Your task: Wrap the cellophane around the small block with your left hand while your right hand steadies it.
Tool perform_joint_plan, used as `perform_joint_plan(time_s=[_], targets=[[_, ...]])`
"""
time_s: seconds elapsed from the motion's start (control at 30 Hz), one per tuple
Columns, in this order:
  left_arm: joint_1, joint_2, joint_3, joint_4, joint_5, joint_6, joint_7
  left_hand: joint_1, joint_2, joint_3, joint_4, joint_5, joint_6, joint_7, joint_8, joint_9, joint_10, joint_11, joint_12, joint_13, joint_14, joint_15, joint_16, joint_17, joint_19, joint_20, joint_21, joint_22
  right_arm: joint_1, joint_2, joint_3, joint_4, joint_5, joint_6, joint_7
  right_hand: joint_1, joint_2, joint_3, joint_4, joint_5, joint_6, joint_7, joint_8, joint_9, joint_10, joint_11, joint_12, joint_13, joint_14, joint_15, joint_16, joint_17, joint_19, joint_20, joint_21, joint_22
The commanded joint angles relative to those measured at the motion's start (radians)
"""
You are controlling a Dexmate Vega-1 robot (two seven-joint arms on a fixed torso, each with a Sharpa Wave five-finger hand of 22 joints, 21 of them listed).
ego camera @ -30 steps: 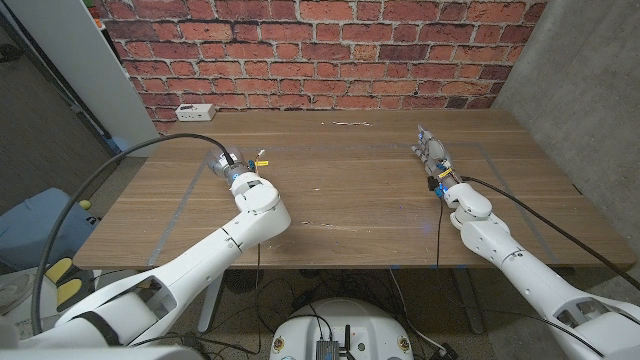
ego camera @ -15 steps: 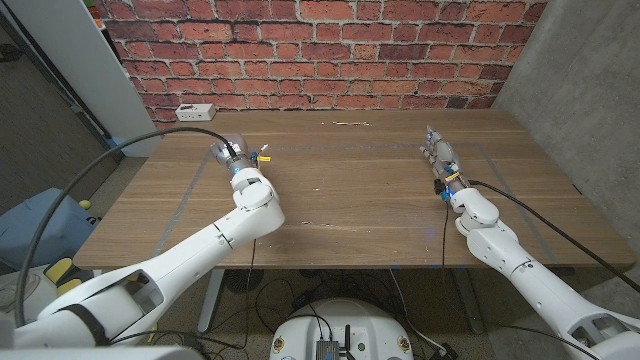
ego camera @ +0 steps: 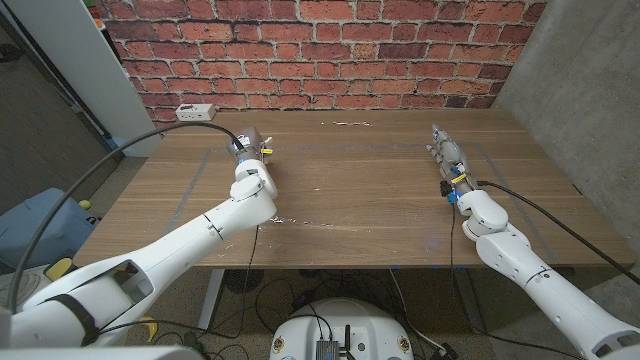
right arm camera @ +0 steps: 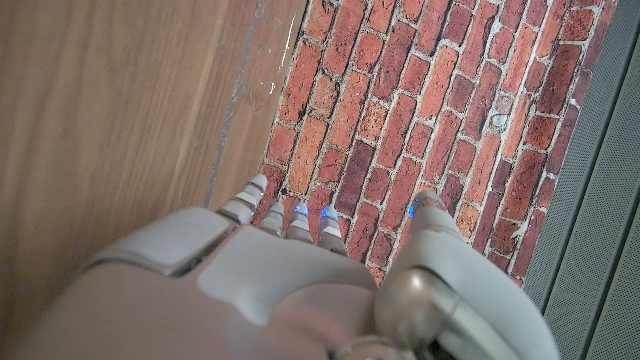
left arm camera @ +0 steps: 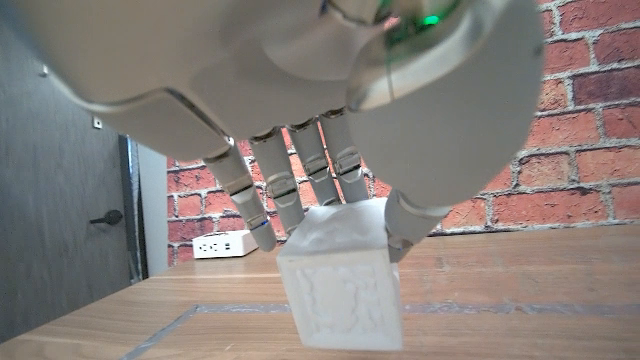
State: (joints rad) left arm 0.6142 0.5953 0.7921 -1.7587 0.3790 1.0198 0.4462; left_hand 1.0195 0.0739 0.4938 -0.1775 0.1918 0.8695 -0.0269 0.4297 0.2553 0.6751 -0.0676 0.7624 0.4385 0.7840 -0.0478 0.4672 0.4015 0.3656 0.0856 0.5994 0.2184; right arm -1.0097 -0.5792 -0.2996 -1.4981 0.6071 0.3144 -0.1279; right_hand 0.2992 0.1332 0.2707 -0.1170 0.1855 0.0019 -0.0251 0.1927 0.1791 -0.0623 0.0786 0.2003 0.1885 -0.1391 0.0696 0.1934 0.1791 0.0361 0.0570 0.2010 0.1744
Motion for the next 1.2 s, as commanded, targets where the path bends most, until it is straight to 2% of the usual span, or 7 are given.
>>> perform_joint_plan(time_s=[0.03,0.73,1.2], targets=[[-0.042,0.002,0.027,0.033,-0.034,-0.121,-0.036,0.106,0.105,0.042,0.042,-0.005,0.005,-0.009,0.007,0.000,0.124,-0.112,0.020,0.059,0.041,-0.174,-0.003,0.004,-0.006,0.001,0.006,-0.001,-0.036,-0.034,0.015,-0.065,-0.016,-0.034,-0.032,0.011,0.001,0.008,-0.003,-0.004,0.011,0.002,0.005,0.004,0.013,0.003,0.010,0.001,0.008,0.000,0.008,0.005,0.011,0.004,0.004,0.004],[-0.103,-0.054,0.106,0.063,0.005,-0.128,-0.111,0.106,0.105,0.042,0.041,-0.007,0.006,-0.005,0.009,-0.002,0.131,-0.107,0.021,0.057,0.051,-0.171,-0.015,0.013,-0.011,0.003,0.019,-0.004,-0.055,-0.083,0.038,-0.076,0.020,-0.067,0.016,0.012,0.001,0.008,-0.004,-0.005,0.022,0.002,0.005,0.004,0.021,0.007,0.010,0.001,0.012,0.003,0.007,0.005,0.013,0.005,0.004,0.004],[-0.103,-0.106,0.130,0.055,0.016,-0.086,-0.114,0.106,0.103,0.041,0.039,-0.007,0.009,-0.005,0.011,-0.004,0.134,-0.109,0.022,0.058,0.055,-0.169,-0.023,0.019,-0.012,0.003,0.028,-0.005,-0.077,-0.122,0.065,-0.078,0.048,-0.067,0.060,0.012,0.001,0.008,-0.003,-0.005,0.024,0.003,0.004,0.004,0.023,0.008,0.008,0.002,0.013,0.005,0.006,0.005,0.014,0.007,0.003,0.004]])
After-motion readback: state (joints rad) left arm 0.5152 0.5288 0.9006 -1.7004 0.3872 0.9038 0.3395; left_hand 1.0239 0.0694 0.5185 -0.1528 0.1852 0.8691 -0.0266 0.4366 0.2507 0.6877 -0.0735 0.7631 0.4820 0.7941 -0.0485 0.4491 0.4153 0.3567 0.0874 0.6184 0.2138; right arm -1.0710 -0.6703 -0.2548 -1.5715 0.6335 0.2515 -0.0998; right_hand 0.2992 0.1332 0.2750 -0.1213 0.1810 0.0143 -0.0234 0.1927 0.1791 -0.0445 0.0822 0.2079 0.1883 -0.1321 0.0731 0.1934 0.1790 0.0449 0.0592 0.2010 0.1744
